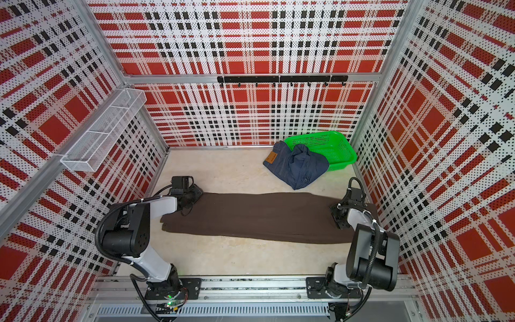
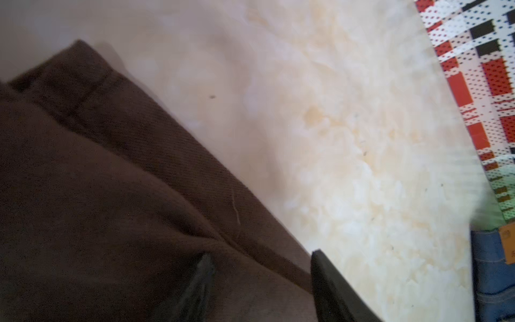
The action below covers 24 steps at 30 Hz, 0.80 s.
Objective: Fold and stack the trousers
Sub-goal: Rotate the trousers at the center of the table, then fold the trousers at the center of the table.
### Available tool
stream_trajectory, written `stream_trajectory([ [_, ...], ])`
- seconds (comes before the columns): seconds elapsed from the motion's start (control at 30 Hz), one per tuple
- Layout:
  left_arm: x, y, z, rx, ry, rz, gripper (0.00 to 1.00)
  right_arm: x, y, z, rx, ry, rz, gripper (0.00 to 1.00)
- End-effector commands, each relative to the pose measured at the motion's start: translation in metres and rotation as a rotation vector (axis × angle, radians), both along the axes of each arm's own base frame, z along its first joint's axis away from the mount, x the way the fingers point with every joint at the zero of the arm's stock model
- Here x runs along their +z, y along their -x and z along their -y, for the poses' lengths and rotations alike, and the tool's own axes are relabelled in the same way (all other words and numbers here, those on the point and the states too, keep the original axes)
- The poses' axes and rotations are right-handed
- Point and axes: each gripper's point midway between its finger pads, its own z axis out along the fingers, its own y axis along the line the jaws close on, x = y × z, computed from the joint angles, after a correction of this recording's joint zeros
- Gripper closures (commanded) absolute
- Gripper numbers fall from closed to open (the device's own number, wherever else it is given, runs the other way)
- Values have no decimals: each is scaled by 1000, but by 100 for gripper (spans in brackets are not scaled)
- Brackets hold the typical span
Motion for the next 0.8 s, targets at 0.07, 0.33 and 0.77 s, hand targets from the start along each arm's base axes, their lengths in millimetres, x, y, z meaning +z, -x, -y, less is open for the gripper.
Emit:
stream_trajectory([
  [0.07,3,-45,20,-100,-7,8,40,-18,40,15,-86,62,-137,43],
  [0.33,79,-56,7,-126,-101,125,32,14,16,-3,37,86,-26,44],
  [0.77,100,-55,-82,-173,-307,-69,18,39,-34,-91,350,107,109,42],
])
